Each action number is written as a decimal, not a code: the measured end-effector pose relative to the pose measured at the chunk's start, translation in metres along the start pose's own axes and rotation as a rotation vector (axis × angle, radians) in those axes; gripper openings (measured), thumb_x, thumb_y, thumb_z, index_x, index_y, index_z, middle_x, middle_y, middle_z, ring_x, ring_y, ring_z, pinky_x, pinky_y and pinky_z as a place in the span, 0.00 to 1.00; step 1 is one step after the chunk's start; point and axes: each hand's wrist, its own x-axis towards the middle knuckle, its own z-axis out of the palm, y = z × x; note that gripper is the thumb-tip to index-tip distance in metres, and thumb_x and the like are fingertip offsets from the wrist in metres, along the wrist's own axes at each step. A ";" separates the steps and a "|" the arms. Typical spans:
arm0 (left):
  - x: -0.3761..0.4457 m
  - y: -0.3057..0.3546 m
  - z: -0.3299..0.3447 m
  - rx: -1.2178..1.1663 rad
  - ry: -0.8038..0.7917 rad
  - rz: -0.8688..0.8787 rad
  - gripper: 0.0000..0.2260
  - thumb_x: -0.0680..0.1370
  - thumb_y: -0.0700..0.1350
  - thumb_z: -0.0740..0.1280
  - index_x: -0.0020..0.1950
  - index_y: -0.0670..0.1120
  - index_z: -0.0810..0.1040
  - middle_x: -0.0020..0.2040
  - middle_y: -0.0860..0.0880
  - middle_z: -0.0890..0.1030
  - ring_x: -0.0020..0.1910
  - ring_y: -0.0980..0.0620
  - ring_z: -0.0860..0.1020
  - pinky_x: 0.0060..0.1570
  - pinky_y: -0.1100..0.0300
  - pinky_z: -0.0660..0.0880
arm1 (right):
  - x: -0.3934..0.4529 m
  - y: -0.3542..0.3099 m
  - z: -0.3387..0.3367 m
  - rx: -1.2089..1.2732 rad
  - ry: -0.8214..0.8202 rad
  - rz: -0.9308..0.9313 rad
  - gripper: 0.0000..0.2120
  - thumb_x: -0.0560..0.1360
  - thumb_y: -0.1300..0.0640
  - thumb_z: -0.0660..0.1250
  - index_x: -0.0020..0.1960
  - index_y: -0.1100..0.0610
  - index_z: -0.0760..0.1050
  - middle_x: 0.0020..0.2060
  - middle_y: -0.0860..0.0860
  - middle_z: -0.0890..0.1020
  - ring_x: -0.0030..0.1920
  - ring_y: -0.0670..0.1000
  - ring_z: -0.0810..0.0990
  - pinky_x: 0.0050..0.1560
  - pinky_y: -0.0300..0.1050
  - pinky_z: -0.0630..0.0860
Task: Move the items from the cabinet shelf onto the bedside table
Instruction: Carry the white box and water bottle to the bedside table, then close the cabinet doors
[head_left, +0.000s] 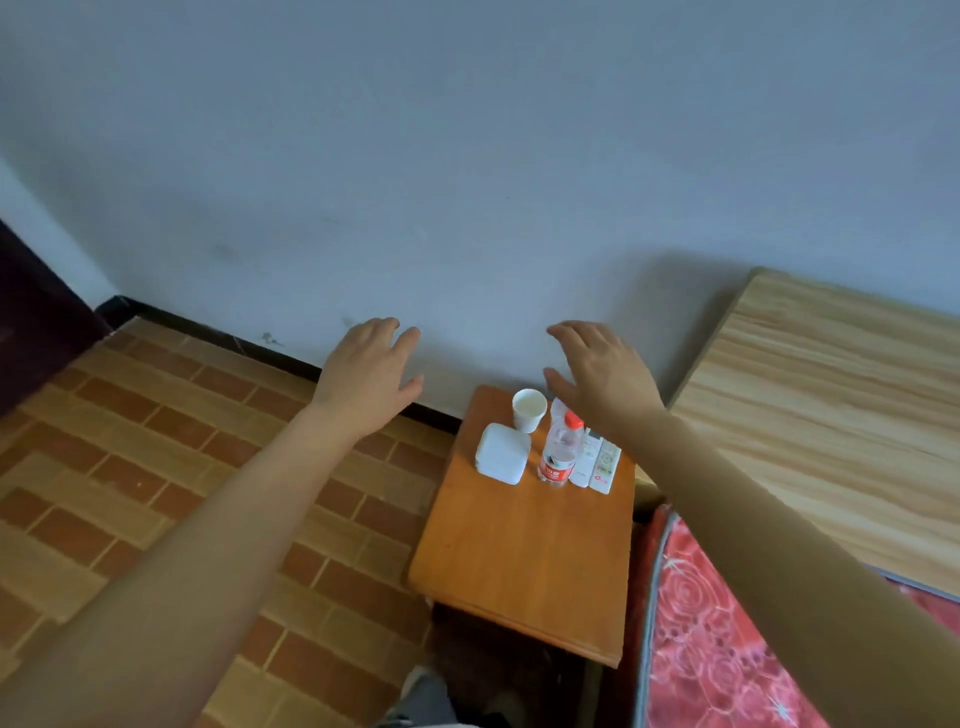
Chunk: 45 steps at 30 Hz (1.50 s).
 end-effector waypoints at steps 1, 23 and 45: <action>-0.009 -0.008 -0.002 0.005 0.001 -0.023 0.24 0.78 0.51 0.60 0.71 0.43 0.64 0.70 0.41 0.66 0.70 0.42 0.63 0.67 0.50 0.62 | 0.003 -0.009 0.001 -0.005 -0.003 -0.025 0.23 0.79 0.48 0.57 0.72 0.54 0.60 0.71 0.51 0.65 0.71 0.54 0.62 0.70 0.49 0.60; -0.345 -0.203 -0.029 0.042 -0.053 -0.877 0.25 0.78 0.55 0.59 0.71 0.45 0.63 0.69 0.43 0.67 0.68 0.45 0.65 0.66 0.51 0.62 | -0.011 -0.367 0.063 0.082 -0.183 -0.855 0.21 0.78 0.52 0.58 0.69 0.56 0.64 0.67 0.53 0.70 0.68 0.54 0.67 0.68 0.50 0.63; -0.571 -0.154 -0.051 0.046 0.097 -1.850 0.25 0.78 0.57 0.57 0.72 0.49 0.61 0.71 0.46 0.65 0.70 0.47 0.63 0.64 0.51 0.67 | -0.116 -0.593 0.076 0.166 -0.274 -1.684 0.22 0.78 0.51 0.57 0.70 0.57 0.62 0.68 0.53 0.69 0.69 0.53 0.64 0.67 0.47 0.61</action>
